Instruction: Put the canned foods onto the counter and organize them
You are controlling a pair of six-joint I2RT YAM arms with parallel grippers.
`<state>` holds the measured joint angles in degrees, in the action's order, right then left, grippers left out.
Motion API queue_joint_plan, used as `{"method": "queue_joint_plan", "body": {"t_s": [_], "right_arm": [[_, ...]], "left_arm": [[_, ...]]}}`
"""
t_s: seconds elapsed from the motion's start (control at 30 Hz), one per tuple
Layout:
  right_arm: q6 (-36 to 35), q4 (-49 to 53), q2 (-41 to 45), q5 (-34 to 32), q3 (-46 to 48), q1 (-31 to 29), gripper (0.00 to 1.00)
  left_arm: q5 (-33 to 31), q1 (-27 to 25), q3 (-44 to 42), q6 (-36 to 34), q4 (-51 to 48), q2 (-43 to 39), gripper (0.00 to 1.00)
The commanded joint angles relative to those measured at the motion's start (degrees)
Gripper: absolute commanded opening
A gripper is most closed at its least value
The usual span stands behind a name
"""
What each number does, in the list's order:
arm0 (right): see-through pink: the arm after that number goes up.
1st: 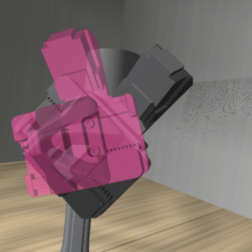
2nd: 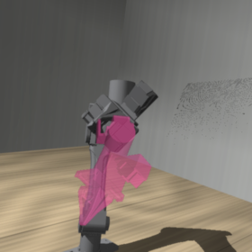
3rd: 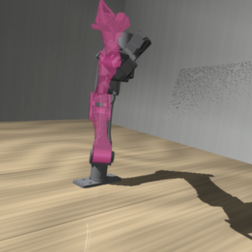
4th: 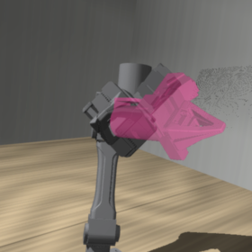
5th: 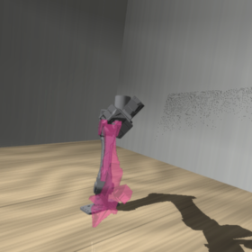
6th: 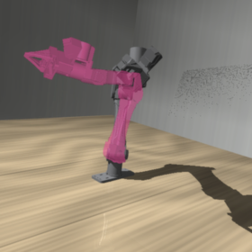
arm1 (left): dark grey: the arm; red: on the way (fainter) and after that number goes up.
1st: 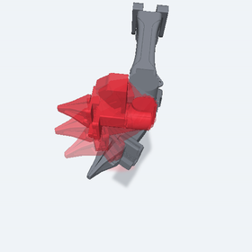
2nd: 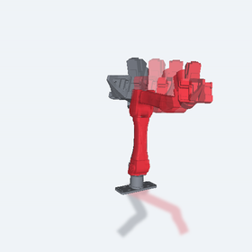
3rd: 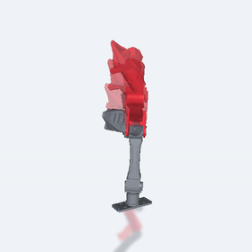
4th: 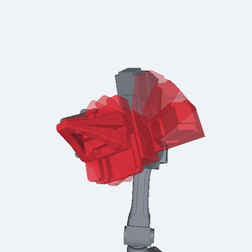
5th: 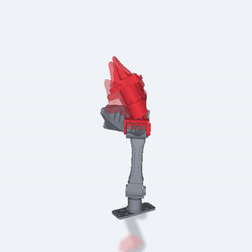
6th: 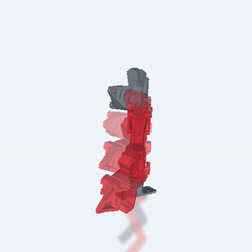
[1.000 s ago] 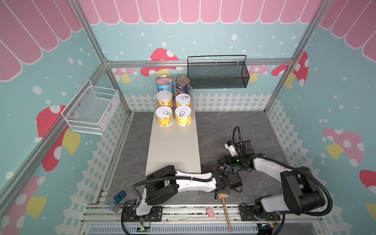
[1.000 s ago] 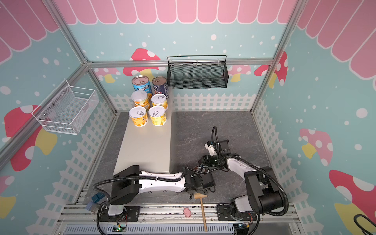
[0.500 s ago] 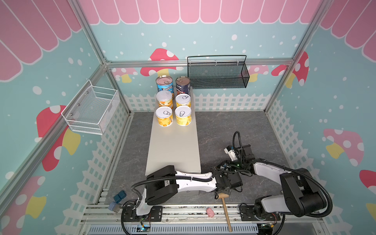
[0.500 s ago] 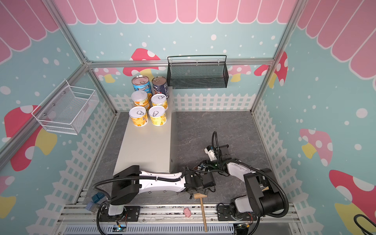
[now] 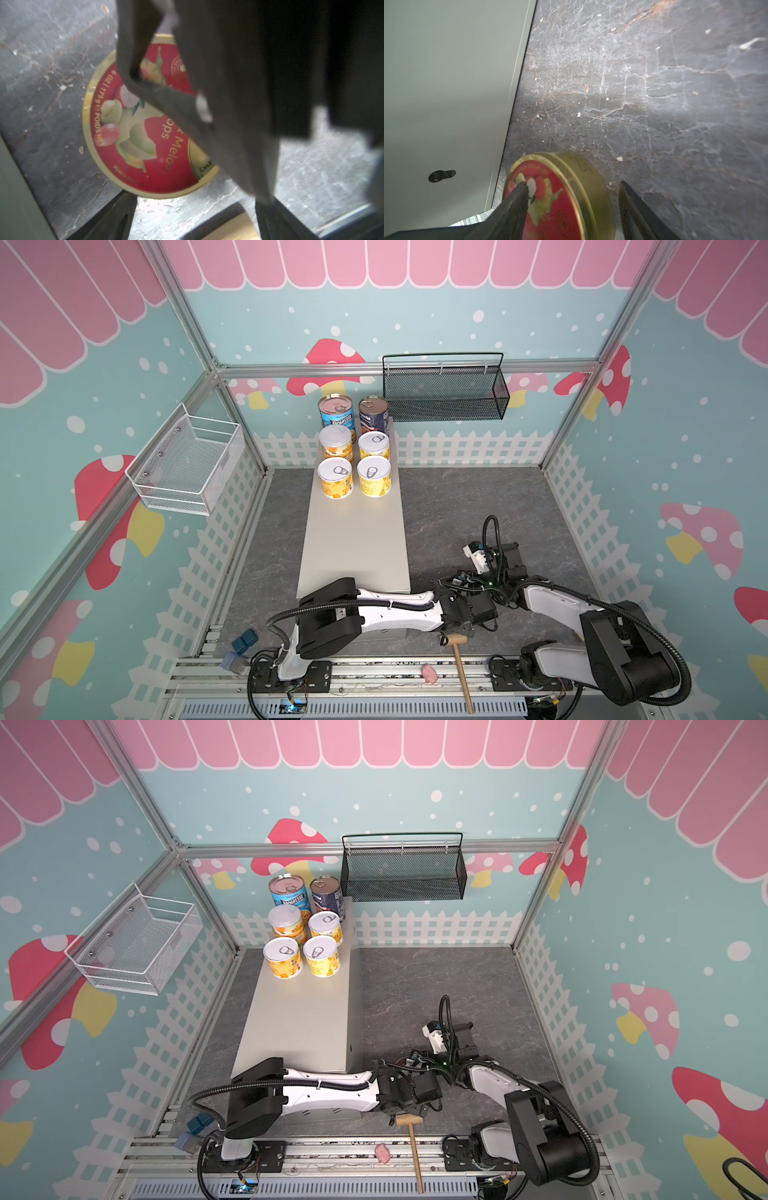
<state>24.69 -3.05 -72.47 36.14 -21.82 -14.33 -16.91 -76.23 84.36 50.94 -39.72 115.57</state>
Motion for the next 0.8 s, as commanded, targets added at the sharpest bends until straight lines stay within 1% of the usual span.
{"method": "queue_joint_plan", "body": {"t_s": [0.0, 0.3, 0.43, 0.47, 0.5, 0.53, 0.6, 0.67, 0.77], "right_arm": [[0.38, -1.61, 4.94, 8.33, 1.19, -1.19, 0.7], [2.17, -0.65, 10.72, 6.92, 3.63, -1.16, 0.69], [2.6, 3.22, 13.66, 0.32, 3.37, -1.05, 0.71], [2.92, 3.88, 14.25, -1.12, 3.26, -1.11, 0.72], [3.31, 4.71, 14.98, -3.21, 2.98, -1.05, 0.76], [3.73, 5.51, 15.66, -5.2, 2.67, -1.04, 0.78], [4.42, 6.67, 16.66, -8.16, 2.06, -0.97, 0.79], [5.01, 7.53, 17.3, -10.4, 1.19, -0.88, 0.84], [5.5, 8.7, 17.32, -13.95, -0.34, -0.55, 0.87]], "left_arm": [[0.7, 3.97, 0.63, 0.75, 2.32, 0.86, 0.9], [1.66, 4.15, 1.56, -0.65, 3.87, 1.06, 0.9], [0.39, 4.0, 1.5, -0.5, 3.63, 0.02, 0.9], [-0.67, 3.76, 1.32, -0.41, 3.44, -0.73, 0.9], [-1.03, 3.59, 1.08, -0.41, 3.06, -1.66, 0.9], [-3.09, 3.57, 0.91, -0.27, 2.37, -2.66, 0.9], [-3.85, 3.43, 0.42, -0.18, 1.41, -4.56, 0.91], [-4.92, 2.9, -0.1, -0.22, 0.45, -6.55, 0.91], [-6.68, 1.34, -0.33, -0.44, -1.69, -9.29, 0.92]]}}
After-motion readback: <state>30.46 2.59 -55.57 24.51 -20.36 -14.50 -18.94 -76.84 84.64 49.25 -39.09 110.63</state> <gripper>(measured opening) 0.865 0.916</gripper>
